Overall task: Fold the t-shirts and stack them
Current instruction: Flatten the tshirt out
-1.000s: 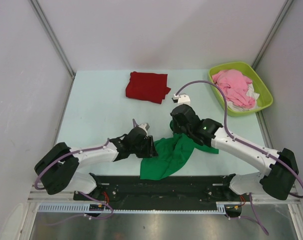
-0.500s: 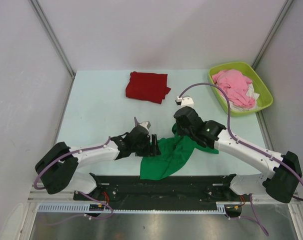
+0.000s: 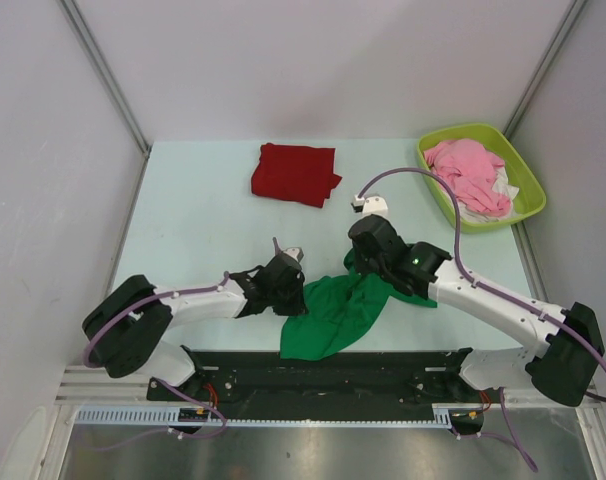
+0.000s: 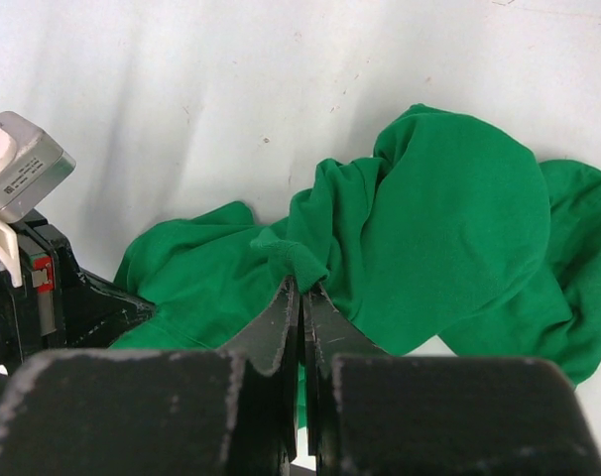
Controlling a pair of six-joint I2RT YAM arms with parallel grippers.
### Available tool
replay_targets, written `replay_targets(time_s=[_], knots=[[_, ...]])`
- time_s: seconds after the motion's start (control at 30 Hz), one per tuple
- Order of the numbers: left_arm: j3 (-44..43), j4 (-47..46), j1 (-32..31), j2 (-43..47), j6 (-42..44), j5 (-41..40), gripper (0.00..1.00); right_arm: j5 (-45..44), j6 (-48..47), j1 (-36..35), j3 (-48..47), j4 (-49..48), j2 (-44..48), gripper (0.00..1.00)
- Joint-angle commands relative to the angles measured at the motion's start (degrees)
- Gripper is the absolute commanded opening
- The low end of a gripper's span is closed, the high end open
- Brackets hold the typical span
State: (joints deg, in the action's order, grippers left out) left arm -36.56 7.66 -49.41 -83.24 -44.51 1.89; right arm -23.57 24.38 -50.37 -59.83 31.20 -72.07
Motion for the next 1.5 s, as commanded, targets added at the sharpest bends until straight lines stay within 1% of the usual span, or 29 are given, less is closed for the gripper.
replay_targets(time_s=[0.0,0.07,0.1,0.17,0.2,0.23,0.3,0.33,0.37,0.43,0.5,0.53,0.67,0.8,0.83,0.9,0.97,1.0,1.13,1.23,1.3,1.33,1.43,1.47], knots=[[-2.99,0.33,-0.34,3.33,0.74,0.13,0.0,-2.0,0.84,0.18,-0.02,-0.35,2.81,0.0],[-4.57,3.31,-0.25,5.71,1.53,-0.66,0.0,-3.32,-0.03,0.18,-0.02,-0.87,5.09,0.0],[-6.84,4.8,-0.16,7.2,1.97,-1.7,0.0,-3.58,-0.64,0.53,-0.19,-2.01,5.97,0.0],[-9.48,8.76,1.41,11.86,3.2,-1.71,0.0,-4.81,-2.14,1.5,-0.81,-2.72,9.75,0.0],[-12.28,9.91,2.38,13.35,3.55,-1.54,0.0,-5.25,-2.49,2.37,-1.94,-2.64,11.15,0.0],[-13.7,11.92,5.17,16.15,4.25,-0.84,0.0,-5.78,-3.02,4.21,-2.65,-2.55,13.78,0.0],[-17.47,13.51,8.52,18.63,5.05,1.87,0.0,-6.13,-4.95,6.24,-5.1,-2.55,16.86,0.0],[-18.71,15.0,12.02,19.95,5.74,2.41,0.0,-6.05,-5.57,7.9,-5.81,-2.9,18.27,0.0],[-19.95,15.54,13.53,22.05,6.19,2.85,0.0,-6.13,-6.44,8.53,-6.78,-3.51,21.24,0.0],[-23.55,17.37,17.04,23.65,7.85,3.9,0.01,-6.31,-9.16,10.02,-10.19,-3.78,23.2,0.0],[-27.58,20.01,18.81,24.09,9.09,5.31,0.04,-6.57,-11.8,10.73,-12.84,-3.43,24.78,0.0],[-28.91,20.98,20.04,24.09,9.61,6.01,0.04,-7.27,-12.42,10.82,-15.81,-3.17,25.14,0.0],[-32.26,22.31,22.24,25.84,9.45,6.46,0.07,-9.12,-14.36,11.17,-22.14,-2.72,26.72,0.0],[-33.4,21.87,26.98,30.32,6.46,10.58,0.1,-11.23,-15.5,11.17,-26.99,-2.2,28.91,0.0],[-33.84,21.7,28.47,31.2,5.06,10.68,0.1,-11.84,-16.11,11.17,-28.22,-1.94,29.09,0.0],[-36.11,21.52,29.45,32.52,4.09,8.93,0.11,-12.9,-16.91,11.08,-31.38,-1.93,29.36,0.0],[-39.02,22.57,31.12,32.18,2.77,7.87,0.11,-13.78,-17.87,11.0,-33.93,-1.5,28.57,0.0],[-42.08,23.44,31.74,31.66,2.42,7.87,0.11,-13.69,-17.96,10.91,-37.08,-1.15,28.05,0.0],[-45.97,22.32,34.02,28.67,-0.31,9.0,0.11,-13.69,-18.75,10.73,-41.75,-0.53,25.85,0.0],[-47.38,20.12,35.34,24.54,-1.37,11.98,0.1,-15.88,-21.3,9.86,-42.29,-2.72,24.09,0.0],[-49.04,18.63,36.65,20.24,-2.24,13.48,0.09,-18.07,-23.58,8.98,-42.38,-4.56,22.25,0.0],[-49.4,17.66,37.1,18.83,-2.51,15.14,0.09,-18.87,-24.2,8.1,-42.04,-6.57,21.72,0.0],[-52.12,14.84,38.68,13.73,-3.74,18.13,0.08,-21.86,-29.55,7.48,-41.86,-11.14,18.82,0.0],[-54.39,14.67,39.12,12.33,-4.18,19.54,0.08,-22.39,-30.7,7.48,-42.12,-12.03,18.2,0.0]])
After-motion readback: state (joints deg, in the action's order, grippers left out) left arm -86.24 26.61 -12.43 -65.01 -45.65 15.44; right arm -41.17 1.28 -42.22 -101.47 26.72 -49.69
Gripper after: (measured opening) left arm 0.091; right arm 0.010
